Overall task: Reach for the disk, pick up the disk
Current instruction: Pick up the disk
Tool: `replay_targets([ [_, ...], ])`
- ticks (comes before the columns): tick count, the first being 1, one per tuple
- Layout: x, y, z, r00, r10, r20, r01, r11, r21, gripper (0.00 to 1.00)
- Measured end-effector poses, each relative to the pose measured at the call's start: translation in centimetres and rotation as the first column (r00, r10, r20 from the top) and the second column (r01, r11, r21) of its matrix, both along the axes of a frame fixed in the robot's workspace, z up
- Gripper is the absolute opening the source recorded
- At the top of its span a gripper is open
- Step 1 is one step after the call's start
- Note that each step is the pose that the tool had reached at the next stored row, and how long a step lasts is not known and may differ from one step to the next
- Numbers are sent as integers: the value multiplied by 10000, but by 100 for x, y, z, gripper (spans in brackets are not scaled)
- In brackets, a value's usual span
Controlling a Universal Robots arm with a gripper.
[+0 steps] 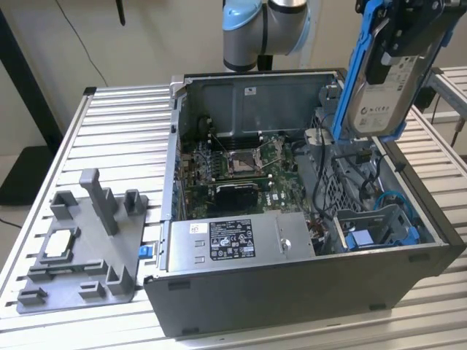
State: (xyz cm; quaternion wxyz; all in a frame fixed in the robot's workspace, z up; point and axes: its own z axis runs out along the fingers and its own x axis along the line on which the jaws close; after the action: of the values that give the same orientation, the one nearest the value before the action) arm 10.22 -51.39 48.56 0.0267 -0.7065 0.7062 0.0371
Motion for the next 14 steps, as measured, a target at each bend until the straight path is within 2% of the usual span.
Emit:
replay_targets([
  [3,0,-88,0,10000,0,0,0,10000,1,0],
  [9,0,-306,-1,10000,0,0,0,10000,1,0],
  [14,0,-463,-3,10000,0,1,0,10000,0,0],
])
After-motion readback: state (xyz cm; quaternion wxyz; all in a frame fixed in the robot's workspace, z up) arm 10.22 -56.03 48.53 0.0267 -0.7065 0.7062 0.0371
